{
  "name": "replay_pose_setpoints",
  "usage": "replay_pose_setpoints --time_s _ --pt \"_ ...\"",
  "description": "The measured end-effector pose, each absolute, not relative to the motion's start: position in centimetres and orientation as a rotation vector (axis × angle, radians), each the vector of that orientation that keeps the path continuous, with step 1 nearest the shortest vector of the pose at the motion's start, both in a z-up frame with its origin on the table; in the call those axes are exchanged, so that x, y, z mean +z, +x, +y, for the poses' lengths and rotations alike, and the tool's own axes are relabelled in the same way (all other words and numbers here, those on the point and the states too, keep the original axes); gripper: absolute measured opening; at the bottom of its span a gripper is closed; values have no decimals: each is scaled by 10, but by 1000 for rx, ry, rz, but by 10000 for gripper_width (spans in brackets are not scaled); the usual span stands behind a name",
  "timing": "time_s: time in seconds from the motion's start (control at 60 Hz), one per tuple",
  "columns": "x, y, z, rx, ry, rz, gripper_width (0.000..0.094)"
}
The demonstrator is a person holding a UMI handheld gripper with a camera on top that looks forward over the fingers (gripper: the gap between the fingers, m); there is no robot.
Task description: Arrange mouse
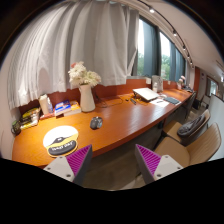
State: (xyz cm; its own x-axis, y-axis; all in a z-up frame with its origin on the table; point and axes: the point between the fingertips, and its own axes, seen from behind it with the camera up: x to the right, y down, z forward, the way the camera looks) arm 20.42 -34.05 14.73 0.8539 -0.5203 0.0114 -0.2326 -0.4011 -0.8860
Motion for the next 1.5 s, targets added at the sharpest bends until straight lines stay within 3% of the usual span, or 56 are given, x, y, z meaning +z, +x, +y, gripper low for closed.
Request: replay_pose_setpoints --time_s 0.133,0.333,0.6,0.883,1.117,1.233,1.35,1.5 --pt "128 209 -329 -337 -2042 538 861" --pt "67 231 -251 -288 -2080 487 863" --pt "17 251 -131 -165 -2167 337 864" --pt "-2 252 -15 -32 -2227 163 847" --pt "-7 244 36 40 -2280 58 810" --pt "-12 246 45 19 -2313 11 731" --pt "-14 250 48 -4 -2326 -9 546" --pt "-16 249 50 10 -2352 -30 497"
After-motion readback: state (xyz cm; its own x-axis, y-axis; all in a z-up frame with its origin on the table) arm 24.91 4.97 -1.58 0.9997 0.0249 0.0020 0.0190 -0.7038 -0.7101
